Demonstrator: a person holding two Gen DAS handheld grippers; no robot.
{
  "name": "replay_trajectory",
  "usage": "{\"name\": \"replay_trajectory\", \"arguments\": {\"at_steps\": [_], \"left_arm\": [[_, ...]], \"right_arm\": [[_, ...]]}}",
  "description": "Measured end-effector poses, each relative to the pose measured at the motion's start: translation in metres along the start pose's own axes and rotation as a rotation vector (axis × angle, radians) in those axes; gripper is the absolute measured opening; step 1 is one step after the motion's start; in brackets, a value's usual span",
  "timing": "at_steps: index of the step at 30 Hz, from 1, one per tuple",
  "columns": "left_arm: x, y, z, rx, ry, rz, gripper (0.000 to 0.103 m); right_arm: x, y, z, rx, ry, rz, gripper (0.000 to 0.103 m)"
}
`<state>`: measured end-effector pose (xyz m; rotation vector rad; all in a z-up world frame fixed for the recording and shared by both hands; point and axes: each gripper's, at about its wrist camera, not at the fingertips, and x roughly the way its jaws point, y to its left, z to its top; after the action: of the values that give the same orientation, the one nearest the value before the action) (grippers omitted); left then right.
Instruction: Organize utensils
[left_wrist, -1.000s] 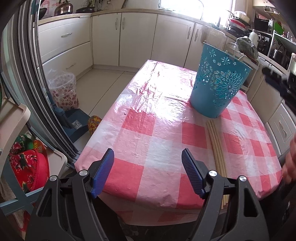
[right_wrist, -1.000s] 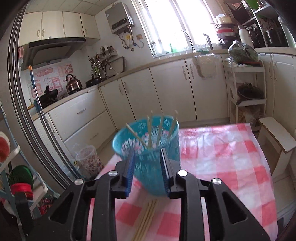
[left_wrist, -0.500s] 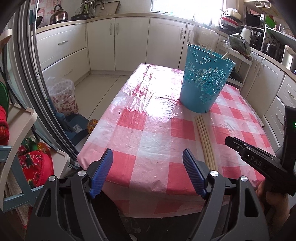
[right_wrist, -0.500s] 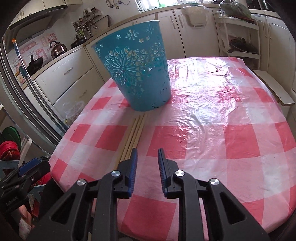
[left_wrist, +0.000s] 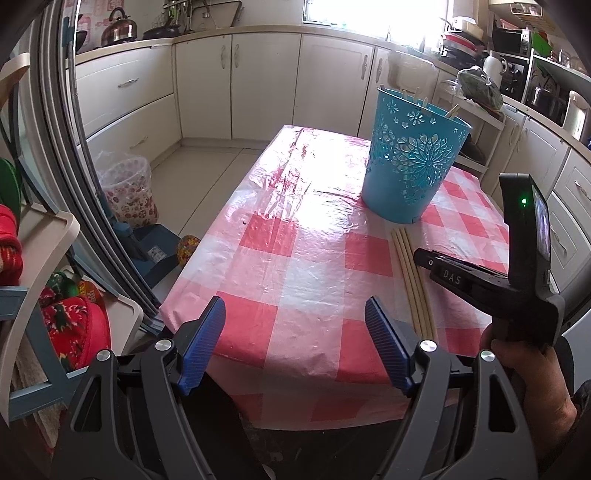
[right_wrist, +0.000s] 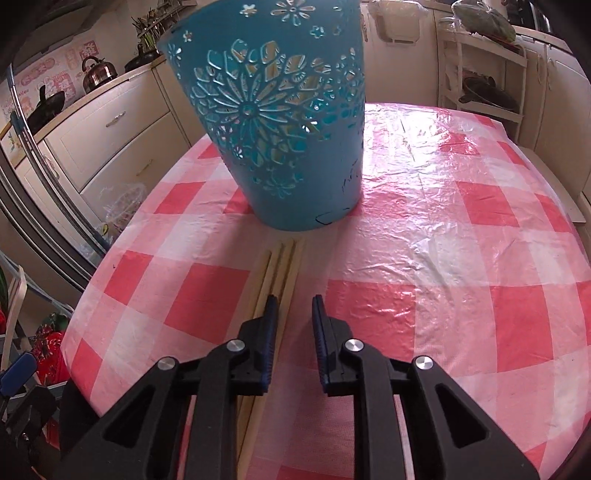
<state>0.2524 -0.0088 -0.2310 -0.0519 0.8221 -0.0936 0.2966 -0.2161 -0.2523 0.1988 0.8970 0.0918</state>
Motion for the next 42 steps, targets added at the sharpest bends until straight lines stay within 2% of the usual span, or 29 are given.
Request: {"name": "replay_trajectory", "arguments": {"at_steps": [3,5,11,17,21,26,30,36,42], "left_arm": [[0.002,-0.002,-0.001,0.005,0.007,-0.002,0.074],[0.003,-0.005,-0.001,0.012,0.01,-0.004,0.074],[0.013,-0.018,0.004,0.036,0.032,-0.02,0.074],[0.027,-0.036,0.013,0.047,0.063,-0.041,0.074],[0.039,-0.055,0.022,0.093,0.084,-0.041,0.074],[0.072,-0.08,0.032,0.131,0.127,-0.031,0.074],[0.092,-0.099,0.038,0.173,0.146,0.0,0.074],[0.112,-0.102,0.04,0.191,0.179,0.053,0.074],[0.115,-0.1,0.043,0.187,0.185,0.056,0.074]], "right_arm": [[-0.002,-0.001,-0.001,-0.014,0.004,-0.01,0.019],[-0.003,-0.003,-0.002,-0.031,0.012,-0.022,0.012],[-0.018,-0.018,-0.015,-0.092,0.013,-0.03,0.007],[-0.036,-0.048,-0.028,-0.04,0.002,-0.006,0.007],[-0.04,-0.062,-0.026,0.003,0.01,0.022,0.007],[-0.039,-0.08,-0.025,0.079,-0.02,0.092,0.01],[-0.036,-0.081,-0.021,0.104,-0.02,0.112,0.01],[-0.036,-0.085,-0.02,0.113,-0.022,0.131,0.012],[-0.037,-0.081,-0.022,0.109,-0.026,0.146,0.021]]}}
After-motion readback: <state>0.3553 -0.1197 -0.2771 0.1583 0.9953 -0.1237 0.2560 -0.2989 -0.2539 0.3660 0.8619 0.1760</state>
